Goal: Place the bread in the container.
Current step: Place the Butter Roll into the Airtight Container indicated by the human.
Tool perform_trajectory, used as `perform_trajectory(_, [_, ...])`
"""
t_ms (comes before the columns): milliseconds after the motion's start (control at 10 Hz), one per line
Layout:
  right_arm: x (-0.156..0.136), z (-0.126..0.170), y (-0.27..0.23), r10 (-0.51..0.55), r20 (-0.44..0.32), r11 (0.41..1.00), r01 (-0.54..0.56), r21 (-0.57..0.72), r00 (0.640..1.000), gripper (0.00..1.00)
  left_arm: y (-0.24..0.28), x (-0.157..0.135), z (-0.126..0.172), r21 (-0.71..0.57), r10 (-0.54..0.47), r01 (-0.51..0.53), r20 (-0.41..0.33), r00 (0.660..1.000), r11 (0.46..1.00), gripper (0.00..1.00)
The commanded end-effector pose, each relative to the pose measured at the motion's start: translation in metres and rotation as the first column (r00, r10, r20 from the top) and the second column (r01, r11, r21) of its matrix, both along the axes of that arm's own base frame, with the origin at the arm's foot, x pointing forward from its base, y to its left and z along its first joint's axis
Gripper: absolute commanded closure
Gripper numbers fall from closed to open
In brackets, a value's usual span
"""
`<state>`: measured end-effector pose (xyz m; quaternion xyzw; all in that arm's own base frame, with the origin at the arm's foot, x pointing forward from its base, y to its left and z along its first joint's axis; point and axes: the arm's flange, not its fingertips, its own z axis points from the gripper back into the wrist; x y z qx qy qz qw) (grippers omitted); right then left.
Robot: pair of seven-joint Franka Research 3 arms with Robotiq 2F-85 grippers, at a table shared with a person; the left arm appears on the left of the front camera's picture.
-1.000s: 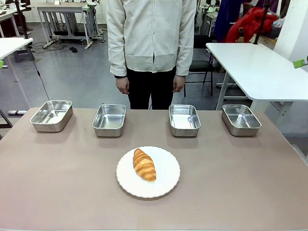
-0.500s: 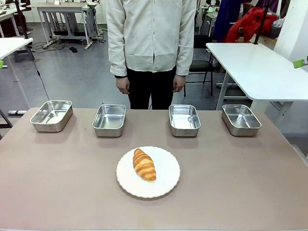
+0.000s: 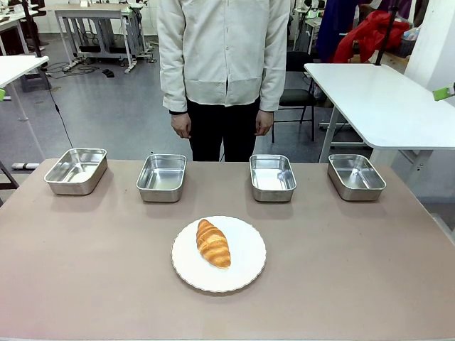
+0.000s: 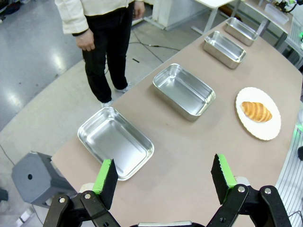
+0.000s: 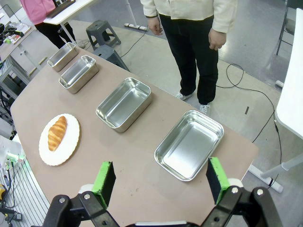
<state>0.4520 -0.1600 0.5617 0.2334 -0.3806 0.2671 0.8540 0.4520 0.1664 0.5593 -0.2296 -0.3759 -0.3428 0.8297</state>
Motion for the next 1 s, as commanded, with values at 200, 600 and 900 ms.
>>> perform_trajectory(200, [0.0013, 0.0004, 0.0005, 0.006, 0.012, 1.000, -0.006, 0.009, 1.000, 0.00, -0.0003, 0.0001, 0.0008, -0.003, -0.005, 0.005, 0.004, 1.000, 1.000, 0.00])
perform_trajectory(600, [0.0013, 0.0004, 0.0005, 0.006, 0.012, 1.000, -0.006, 0.009, 1.000, 0.00, -0.0003, 0.0001, 0.0008, -0.003, -0.005, 0.005, 0.004, 1.000, 1.000, 0.00])
perform_trajectory(900, [0.0013, 0.0004, 0.0005, 0.006, 0.012, 1.000, -0.006, 0.009, 1.000, 0.00, -0.0003, 0.0001, 0.0008, -0.003, -0.005, 0.005, 0.004, 1.000, 1.000, 0.00])
